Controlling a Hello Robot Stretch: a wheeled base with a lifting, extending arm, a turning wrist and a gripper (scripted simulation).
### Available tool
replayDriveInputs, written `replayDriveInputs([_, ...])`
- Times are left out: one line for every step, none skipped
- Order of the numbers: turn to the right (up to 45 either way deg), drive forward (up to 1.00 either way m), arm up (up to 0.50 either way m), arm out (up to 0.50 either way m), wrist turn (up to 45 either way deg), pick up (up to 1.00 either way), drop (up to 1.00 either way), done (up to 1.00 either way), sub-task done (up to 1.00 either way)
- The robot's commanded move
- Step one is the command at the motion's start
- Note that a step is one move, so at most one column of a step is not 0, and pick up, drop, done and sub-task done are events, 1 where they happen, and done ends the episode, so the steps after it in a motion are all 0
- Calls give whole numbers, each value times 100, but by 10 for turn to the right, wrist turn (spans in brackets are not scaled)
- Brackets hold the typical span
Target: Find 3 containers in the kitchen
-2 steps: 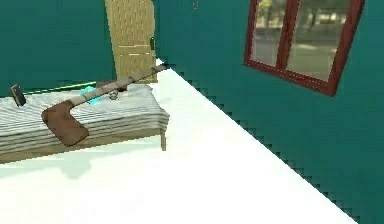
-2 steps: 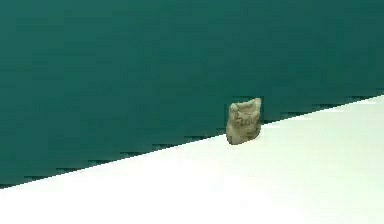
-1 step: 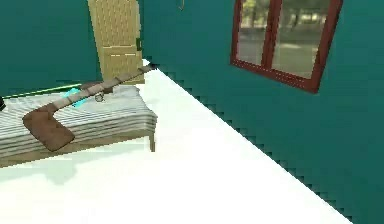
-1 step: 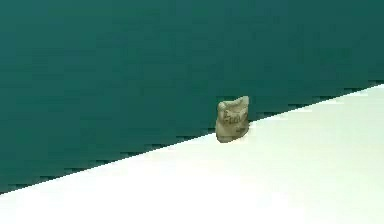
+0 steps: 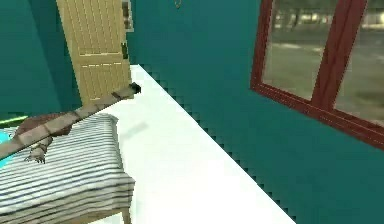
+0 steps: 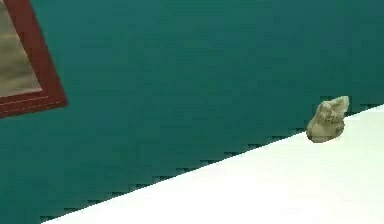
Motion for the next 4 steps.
replayDriveInputs([0,90,0,0,0,0,0,0,0])
replayDriveInputs([-180,0,0,0,0,0,0,0,0])
replayDriveInputs([0,100,0,0,0,0,0,0,0])
replayDriveInputs([-30,0,0,0,0,0,0,0,0])
